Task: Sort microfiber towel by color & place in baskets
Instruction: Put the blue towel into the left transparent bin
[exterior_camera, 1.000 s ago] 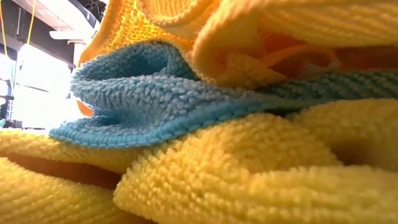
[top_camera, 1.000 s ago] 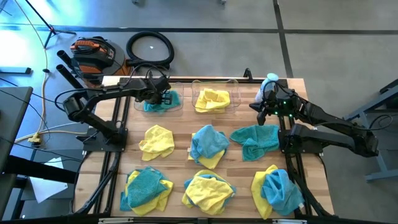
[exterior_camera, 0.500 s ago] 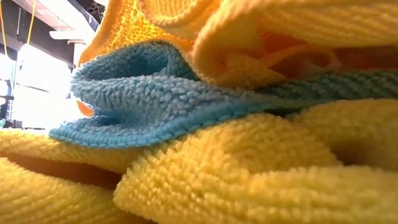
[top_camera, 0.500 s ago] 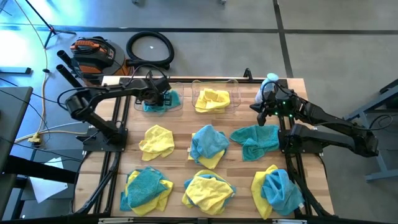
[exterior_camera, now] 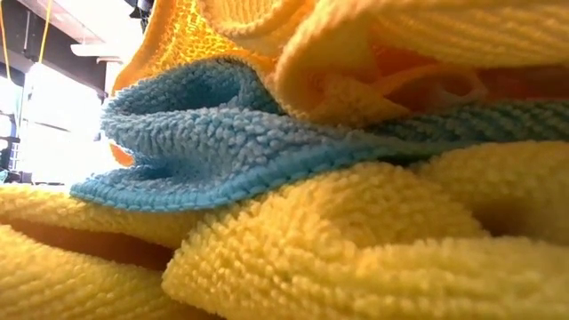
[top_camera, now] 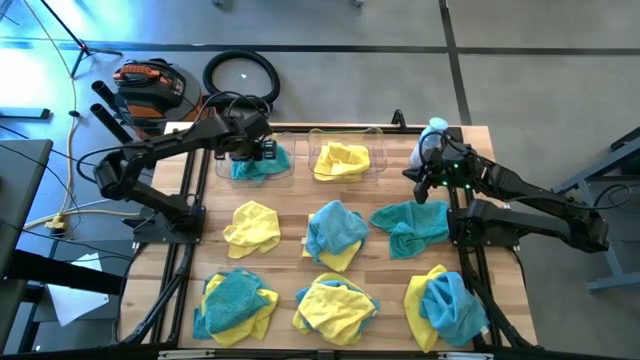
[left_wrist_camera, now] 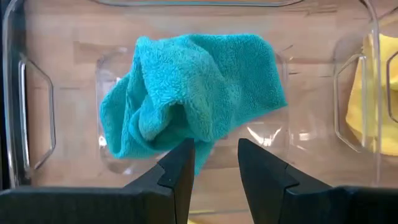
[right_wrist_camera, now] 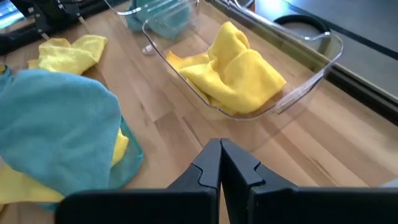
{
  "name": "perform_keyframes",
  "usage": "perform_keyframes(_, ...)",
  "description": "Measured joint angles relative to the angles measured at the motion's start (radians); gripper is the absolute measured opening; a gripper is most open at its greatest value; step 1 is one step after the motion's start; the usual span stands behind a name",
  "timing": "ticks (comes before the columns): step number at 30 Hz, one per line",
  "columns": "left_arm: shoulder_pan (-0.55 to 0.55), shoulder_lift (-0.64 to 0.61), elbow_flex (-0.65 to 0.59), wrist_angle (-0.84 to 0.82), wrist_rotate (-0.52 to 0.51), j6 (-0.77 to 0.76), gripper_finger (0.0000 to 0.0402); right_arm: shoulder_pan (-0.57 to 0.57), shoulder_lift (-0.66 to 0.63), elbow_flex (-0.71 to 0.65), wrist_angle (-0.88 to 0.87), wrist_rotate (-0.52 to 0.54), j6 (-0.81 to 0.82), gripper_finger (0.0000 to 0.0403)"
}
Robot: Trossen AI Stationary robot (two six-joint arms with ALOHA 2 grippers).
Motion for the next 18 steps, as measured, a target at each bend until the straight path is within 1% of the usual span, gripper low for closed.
perform_keyframes(5, -0.08, -0.024, 0.0, -0.017, 0.014, -0.041, 0.0113, 0.0, 0.0, 0.0, -0.021, -0.004, 0.0, 0.0)
perform_keyframes(11, -0.239, -0.039, 0.0, -0.018, 0.025, -0.096, 0.0113, 0.0, 0.0, 0.0, -0.022, -0.008, 0.008, 0.0)
perform_keyframes(18, -0.428, -0.039, 0.0, -0.019, -0.006, -0.274, 0.0113, 0.0, 0.0, 0.0, -0.023, -0.008, 0.008, 0.0)
